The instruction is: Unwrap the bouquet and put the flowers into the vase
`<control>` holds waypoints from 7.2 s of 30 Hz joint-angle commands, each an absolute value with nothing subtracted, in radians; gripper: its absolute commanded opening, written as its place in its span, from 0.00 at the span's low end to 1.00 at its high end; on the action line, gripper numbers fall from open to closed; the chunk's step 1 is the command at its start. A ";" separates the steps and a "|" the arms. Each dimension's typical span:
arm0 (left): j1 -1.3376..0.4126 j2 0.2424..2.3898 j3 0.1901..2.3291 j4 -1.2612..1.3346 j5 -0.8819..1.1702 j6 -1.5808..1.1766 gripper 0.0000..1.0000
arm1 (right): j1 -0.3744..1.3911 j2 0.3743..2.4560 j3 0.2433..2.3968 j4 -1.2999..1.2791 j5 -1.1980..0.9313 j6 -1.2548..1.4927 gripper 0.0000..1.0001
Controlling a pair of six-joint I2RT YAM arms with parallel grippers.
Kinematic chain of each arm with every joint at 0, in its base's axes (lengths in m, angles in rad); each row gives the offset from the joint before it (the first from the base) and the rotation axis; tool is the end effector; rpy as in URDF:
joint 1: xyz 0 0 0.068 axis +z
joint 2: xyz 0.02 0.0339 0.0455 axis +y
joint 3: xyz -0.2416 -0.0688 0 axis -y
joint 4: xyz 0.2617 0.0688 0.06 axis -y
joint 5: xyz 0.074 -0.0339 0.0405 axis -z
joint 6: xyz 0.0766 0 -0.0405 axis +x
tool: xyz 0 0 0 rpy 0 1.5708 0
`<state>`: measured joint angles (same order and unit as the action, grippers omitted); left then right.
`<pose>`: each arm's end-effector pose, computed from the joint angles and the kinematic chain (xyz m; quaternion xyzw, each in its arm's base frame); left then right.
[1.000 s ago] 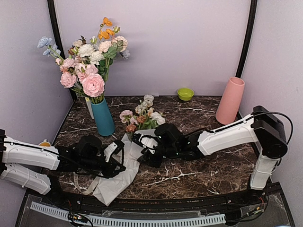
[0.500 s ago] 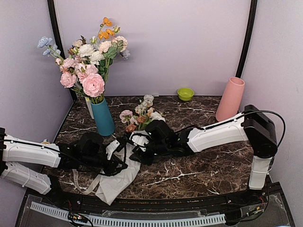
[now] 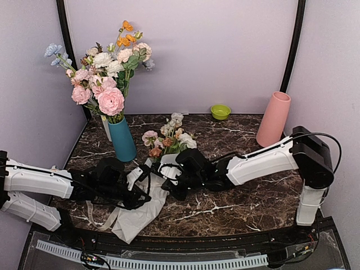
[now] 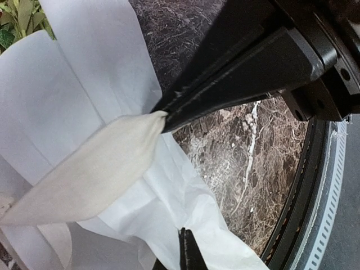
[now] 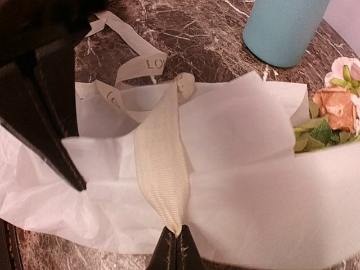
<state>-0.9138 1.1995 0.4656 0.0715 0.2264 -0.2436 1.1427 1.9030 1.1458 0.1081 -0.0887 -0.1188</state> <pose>0.1599 -0.2354 0.1165 0.3404 0.8269 -0.3234 0.3094 0.1806 0.4121 0.1149 -0.5436 0.7110 0.2523 0.3679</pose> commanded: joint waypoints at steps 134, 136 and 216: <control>-0.822 1.433 0.662 0.147 0.340 -0.296 0.00 | 0.742 1.438 0.834 -0.683 -0.139 0.477 0.99; -0.822 1.436 0.666 0.147 0.341 -0.296 0.00 | 0.777 1.477 0.887 -0.725 -0.104 0.433 0.99; -0.844 1.509 0.900 -0.125 0.391 -0.190 0.60 | 0.939 1.107 0.690 -0.254 0.182 0.469 0.97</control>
